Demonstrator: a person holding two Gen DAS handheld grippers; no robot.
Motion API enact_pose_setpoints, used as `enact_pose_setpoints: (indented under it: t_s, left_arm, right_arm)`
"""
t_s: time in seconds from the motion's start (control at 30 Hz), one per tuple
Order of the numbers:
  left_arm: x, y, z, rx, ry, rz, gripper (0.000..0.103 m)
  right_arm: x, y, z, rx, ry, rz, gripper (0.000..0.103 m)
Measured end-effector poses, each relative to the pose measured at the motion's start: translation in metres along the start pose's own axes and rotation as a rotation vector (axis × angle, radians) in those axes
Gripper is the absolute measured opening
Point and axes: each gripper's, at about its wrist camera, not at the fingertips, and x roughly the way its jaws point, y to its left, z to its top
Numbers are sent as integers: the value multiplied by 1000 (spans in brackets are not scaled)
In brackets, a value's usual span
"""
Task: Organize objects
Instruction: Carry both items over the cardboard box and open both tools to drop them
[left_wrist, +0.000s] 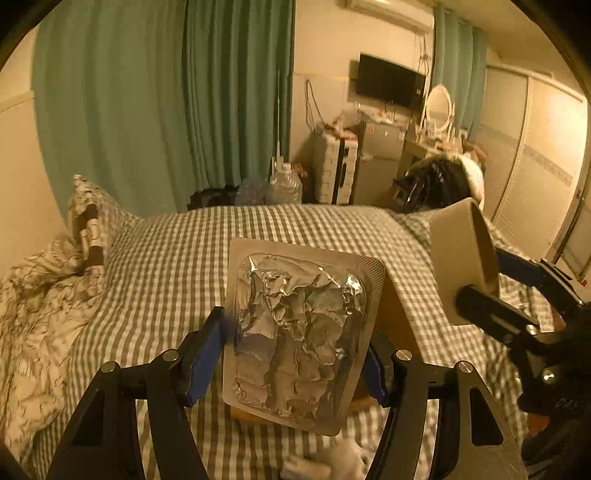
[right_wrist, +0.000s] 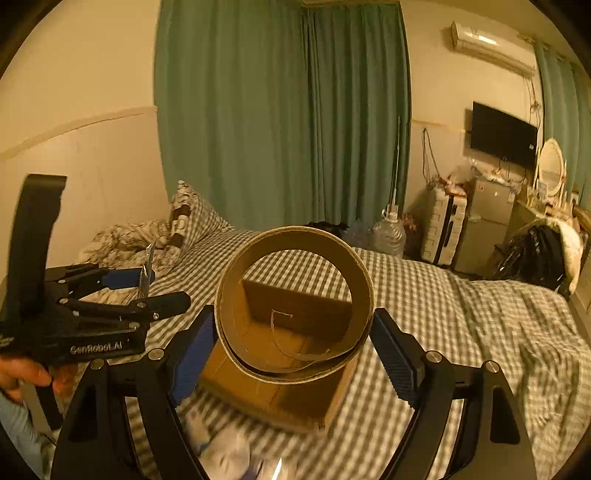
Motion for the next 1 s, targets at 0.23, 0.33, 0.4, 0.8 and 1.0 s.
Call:
enact_pose_setpoints:
  t_s: [0.23, 0.33, 0.4, 0.8, 1.0]
  left_arm:
    - [75, 11, 0, 6, 93, 33, 68]
    - [87, 13, -4, -12, 120, 6, 80]
    - [83, 12, -4, -24, 110, -1, 91]
    - [-67, -20, 18, 44, -96, 62, 103]
    - [-141, -24, -5, 37, -137, 88, 103]
  right_arm:
    - [81, -22, -7, 78, 93, 23, 83]
    - [89, -35, -9, 120, 91, 13, 95]
    - [82, -44, -7, 140, 62, 12, 99]
    - [-66, -23, 39, 58, -96, -114, 101]
    - [-152, -3, 44, 30, -143, -119, 103]
